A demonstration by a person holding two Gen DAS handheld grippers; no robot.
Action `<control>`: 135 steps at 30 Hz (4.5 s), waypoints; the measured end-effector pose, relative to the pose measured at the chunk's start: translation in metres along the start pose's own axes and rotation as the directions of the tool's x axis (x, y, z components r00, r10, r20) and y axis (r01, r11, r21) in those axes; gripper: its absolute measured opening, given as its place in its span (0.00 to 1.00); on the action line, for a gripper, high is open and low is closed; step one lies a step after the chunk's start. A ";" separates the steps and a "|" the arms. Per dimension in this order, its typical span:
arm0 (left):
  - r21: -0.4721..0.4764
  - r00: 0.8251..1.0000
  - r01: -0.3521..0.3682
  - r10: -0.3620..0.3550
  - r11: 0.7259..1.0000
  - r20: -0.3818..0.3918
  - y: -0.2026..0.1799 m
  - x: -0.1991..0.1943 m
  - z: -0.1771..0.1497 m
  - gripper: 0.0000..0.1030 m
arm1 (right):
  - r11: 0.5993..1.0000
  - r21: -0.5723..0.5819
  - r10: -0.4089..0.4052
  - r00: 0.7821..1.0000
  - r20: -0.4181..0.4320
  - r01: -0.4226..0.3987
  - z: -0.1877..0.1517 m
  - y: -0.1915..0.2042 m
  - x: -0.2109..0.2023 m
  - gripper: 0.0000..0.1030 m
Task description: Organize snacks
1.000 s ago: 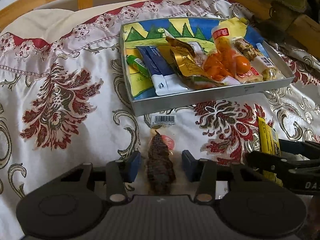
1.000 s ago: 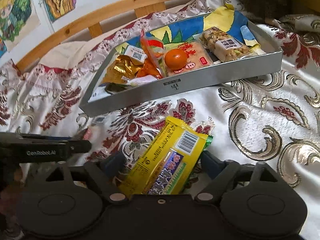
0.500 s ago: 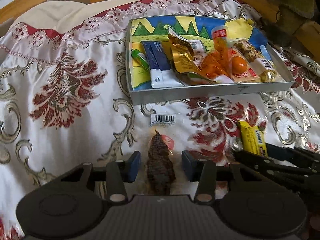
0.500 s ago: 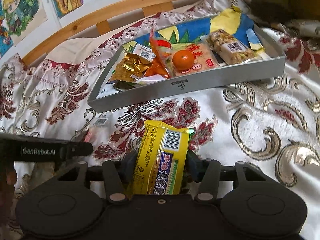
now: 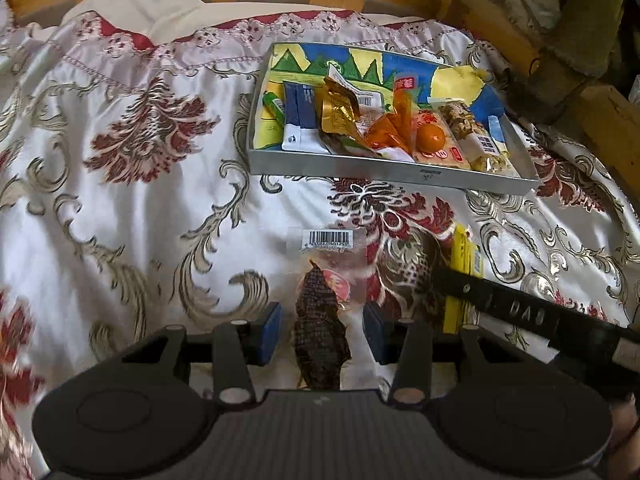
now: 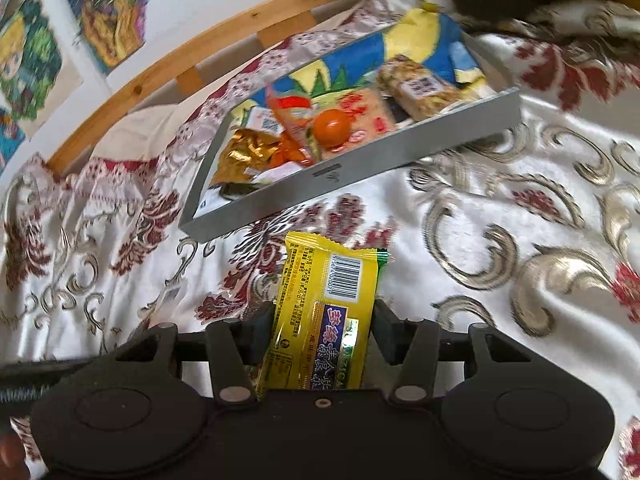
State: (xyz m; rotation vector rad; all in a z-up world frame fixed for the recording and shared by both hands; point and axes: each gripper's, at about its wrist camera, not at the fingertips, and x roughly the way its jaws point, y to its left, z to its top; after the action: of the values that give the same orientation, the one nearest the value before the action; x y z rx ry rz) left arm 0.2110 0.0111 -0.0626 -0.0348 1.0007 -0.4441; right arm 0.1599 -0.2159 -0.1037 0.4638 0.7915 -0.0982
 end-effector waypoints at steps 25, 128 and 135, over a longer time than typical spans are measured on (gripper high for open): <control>-0.033 0.974 0.128 -0.119 0.991 0.195 -0.085 -0.034 0.020 0.47 | 0.996 -0.009 0.083 0.976 0.200 -0.083 0.044 -0.057 -0.118 0.50; -0.206 0.812 -0.235 0.309 0.950 0.496 -0.088 -0.080 0.034 0.99 | 0.978 -0.174 -0.004 0.850 0.527 0.112 0.069 -0.031 -0.128 0.99; -0.188 0.778 -0.278 0.335 0.942 0.531 -0.083 -0.107 -0.008 1.00 | 0.972 -0.219 0.044 0.856 0.515 0.081 0.030 -0.020 -0.158 0.99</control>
State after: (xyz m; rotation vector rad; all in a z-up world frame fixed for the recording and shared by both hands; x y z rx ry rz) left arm 0.1271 -0.0228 0.0379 -0.0843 0.4292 -0.0635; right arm 0.0630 -0.2602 0.0187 0.1865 0.2671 -0.1392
